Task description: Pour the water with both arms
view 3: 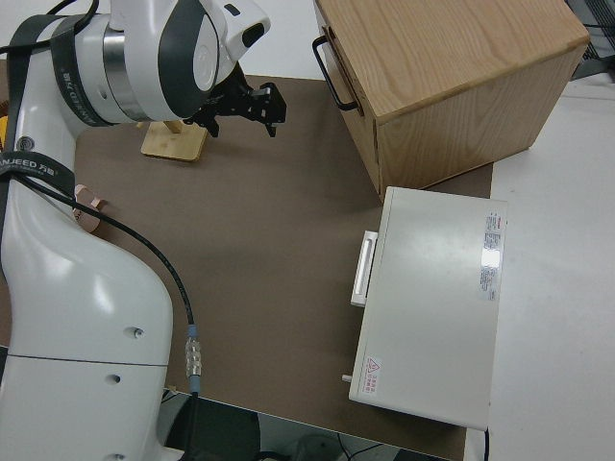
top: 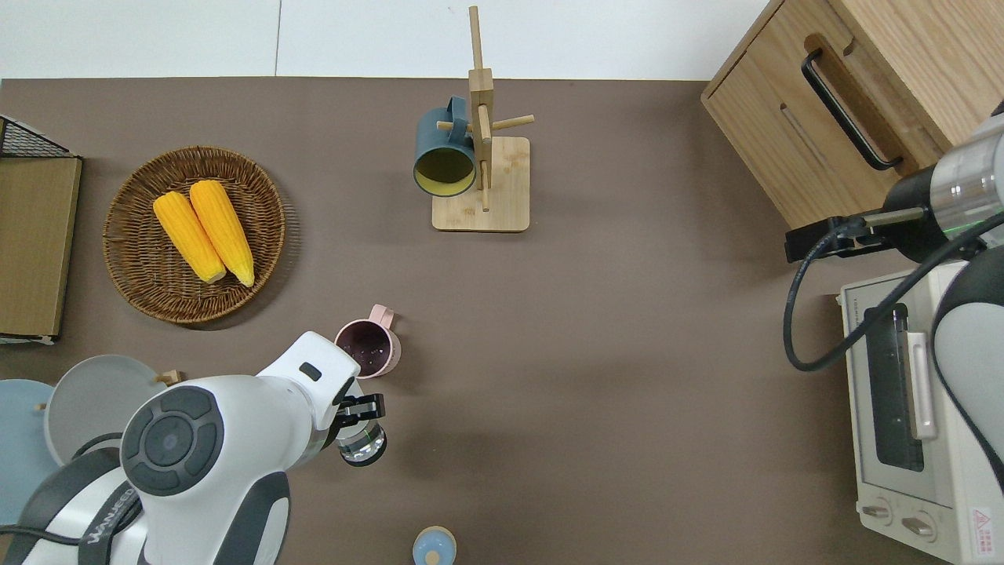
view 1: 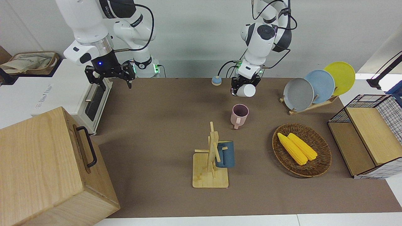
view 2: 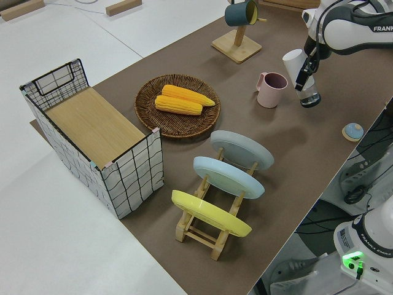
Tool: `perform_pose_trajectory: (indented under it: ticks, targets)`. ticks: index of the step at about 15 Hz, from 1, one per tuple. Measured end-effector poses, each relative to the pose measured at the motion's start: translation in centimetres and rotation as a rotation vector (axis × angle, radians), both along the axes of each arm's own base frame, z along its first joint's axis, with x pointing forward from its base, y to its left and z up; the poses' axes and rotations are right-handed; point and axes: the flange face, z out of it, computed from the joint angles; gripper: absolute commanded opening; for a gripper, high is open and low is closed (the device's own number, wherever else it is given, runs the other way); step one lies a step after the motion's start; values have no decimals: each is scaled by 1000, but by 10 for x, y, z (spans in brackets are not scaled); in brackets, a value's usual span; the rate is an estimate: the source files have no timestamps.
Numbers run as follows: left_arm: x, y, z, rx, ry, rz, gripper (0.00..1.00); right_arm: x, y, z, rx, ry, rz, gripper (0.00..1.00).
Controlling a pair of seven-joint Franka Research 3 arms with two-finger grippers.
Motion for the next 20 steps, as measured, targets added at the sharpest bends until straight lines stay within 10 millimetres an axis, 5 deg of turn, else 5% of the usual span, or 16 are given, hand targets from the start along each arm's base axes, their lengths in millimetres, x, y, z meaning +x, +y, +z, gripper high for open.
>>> perform_pose_trajectory:
  ticks: [9, 14, 20]
  targets:
    - [38, 70, 29, 26, -182, 108, 0, 0, 0, 0, 0, 0, 0, 992]
    - [62, 120, 68, 19, -285, 198, 0, 0, 0, 0, 0, 0, 0, 992]
    - [76, 144, 91, 12, -394, 246, 0, 0, 0, 0, 0, 0, 0, 992]
